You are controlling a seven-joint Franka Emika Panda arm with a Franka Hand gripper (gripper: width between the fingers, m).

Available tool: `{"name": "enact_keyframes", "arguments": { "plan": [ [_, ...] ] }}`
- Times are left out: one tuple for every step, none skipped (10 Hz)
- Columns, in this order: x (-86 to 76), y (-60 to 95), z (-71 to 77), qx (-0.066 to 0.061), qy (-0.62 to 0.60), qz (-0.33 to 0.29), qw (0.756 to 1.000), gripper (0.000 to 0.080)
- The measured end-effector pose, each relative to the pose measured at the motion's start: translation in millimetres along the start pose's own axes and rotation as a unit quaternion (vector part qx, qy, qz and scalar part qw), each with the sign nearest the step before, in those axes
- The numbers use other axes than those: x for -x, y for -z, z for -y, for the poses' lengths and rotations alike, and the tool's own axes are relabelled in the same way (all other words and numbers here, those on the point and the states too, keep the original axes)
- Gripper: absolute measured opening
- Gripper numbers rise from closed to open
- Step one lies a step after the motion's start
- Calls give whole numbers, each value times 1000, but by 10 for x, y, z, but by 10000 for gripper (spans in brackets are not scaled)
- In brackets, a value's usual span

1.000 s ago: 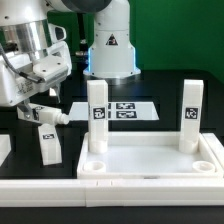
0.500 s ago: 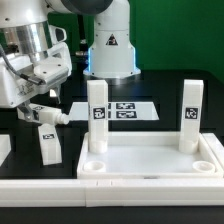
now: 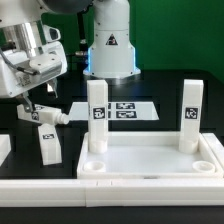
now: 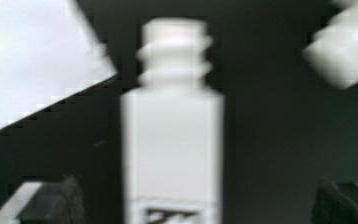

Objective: Assemble desk

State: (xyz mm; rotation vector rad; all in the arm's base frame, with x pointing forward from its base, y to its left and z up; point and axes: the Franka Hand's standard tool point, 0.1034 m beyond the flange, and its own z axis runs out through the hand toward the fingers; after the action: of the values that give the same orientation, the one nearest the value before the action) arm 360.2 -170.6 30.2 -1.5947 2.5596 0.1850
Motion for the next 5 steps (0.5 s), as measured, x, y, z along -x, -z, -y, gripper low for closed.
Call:
{"name": "enact_keyframes", "arguments": {
  "plan": [
    [-47,-75,-58,7,1,-13,1000,649],
    [-62,-153,-66,14,4,-23,1000,649],
    [-46,-211,-54,19,4,-30,999,649],
    [-5,-249,-19,22,0,-34,999,649],
    [27,-269,17,24,4,-36,999,649]
  ]
}}
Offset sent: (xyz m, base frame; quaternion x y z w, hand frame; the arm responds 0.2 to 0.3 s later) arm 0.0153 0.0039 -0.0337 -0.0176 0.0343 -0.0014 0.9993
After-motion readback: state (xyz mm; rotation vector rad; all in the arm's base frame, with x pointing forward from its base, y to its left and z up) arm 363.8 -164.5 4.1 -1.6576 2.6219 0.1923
